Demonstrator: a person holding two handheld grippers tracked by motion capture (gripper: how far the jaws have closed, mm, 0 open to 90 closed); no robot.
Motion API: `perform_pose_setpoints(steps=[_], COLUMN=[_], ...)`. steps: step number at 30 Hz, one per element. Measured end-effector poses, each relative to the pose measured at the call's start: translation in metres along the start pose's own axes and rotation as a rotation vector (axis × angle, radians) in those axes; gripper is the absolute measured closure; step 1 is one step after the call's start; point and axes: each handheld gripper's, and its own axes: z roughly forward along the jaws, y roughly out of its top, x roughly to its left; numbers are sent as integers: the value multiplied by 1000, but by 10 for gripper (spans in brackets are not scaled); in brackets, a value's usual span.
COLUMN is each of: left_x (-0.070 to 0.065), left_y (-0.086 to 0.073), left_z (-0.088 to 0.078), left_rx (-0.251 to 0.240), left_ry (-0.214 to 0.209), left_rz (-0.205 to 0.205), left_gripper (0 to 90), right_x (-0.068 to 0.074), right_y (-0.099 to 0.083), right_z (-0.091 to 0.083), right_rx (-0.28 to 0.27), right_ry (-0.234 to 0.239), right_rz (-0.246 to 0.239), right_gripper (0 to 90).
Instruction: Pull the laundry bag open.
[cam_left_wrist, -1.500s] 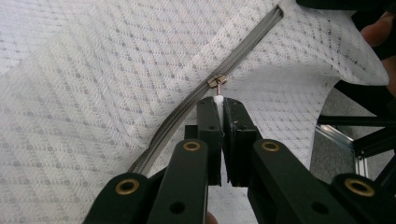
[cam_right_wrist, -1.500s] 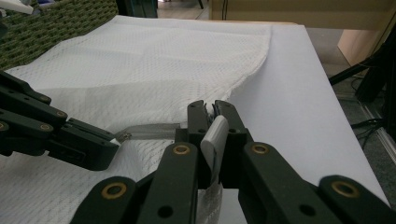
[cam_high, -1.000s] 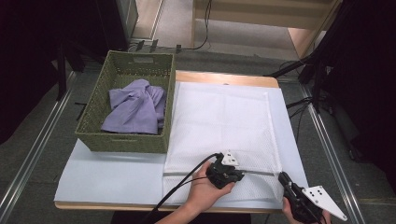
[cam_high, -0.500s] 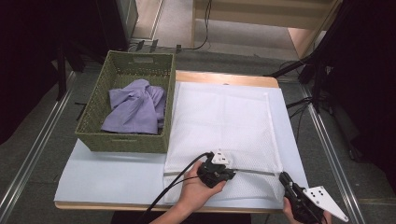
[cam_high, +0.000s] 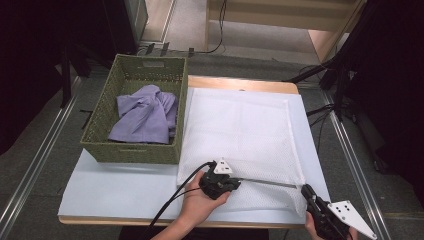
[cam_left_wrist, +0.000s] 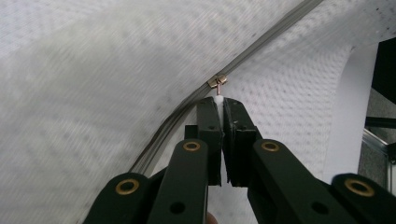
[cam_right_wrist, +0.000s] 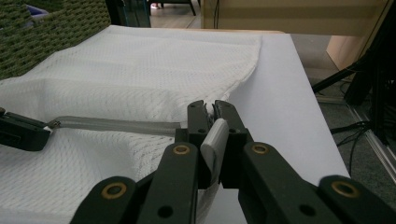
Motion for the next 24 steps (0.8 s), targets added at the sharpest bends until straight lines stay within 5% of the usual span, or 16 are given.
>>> perform_pose_setpoints(steps=[24], left_x=[39], left_y=[-42], left_z=[-53], left_rx=[-23], left_ry=[97], left_rz=[-89], left_gripper=[875], right_x=[-2], right_y=[1], right_z=[-2], right_rx=[-7], right_ry=[-20], right_rz=[8], right_gripper=[876])
